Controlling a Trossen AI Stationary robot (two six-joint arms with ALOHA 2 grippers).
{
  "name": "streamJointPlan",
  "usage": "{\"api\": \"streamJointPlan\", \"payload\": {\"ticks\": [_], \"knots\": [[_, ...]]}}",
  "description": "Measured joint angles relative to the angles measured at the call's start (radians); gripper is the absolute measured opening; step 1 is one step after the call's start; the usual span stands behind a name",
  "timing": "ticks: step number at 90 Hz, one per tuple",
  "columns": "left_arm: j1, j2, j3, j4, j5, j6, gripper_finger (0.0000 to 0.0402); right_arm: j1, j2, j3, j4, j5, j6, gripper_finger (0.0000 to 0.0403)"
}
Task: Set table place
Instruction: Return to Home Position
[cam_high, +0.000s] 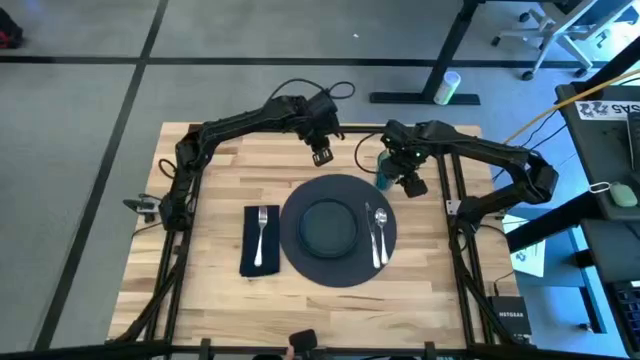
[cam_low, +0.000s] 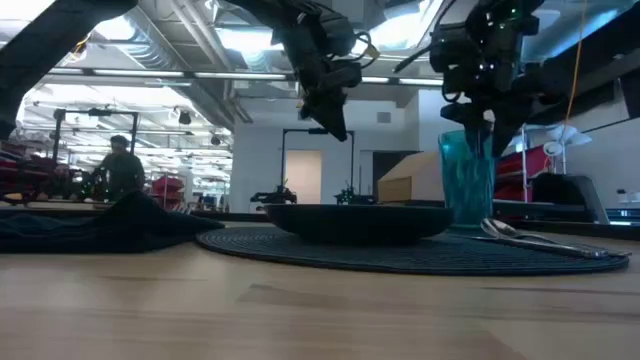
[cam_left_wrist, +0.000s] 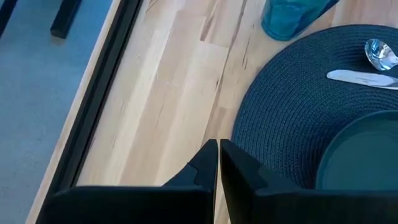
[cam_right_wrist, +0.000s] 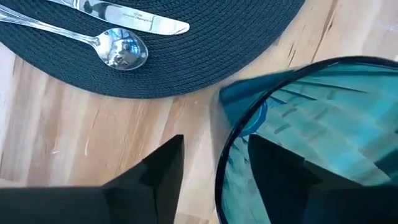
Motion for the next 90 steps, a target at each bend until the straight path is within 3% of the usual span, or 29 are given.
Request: {"api": "streamJointPlan", "payload": {"ticks": [30,62,76,90], "knots": [[-0.031,-0.069,0.000,-0.012,0.004,-0.002,0.0000,0.001,-0.001,0.117,-0.041,-0.003,-0.031,0.0179],[-0.105,-0.171,0.000,0.013,0.012,-0.001,0.0000,0.001,-0.004,0.222,-0.216,-0.021,-0.052,0.0176],[-0.153,-0.186,0.000,0.045,0.013,0.024,0.0000,0.001,-0.004,0.222,-0.234,-0.021,-0.053,0.0140],[-0.179,-0.187,0.000,0.107,0.086,0.023,0.0000,0.001,-0.004,0.222,-0.235,-0.022,-0.055,0.0068]]}}
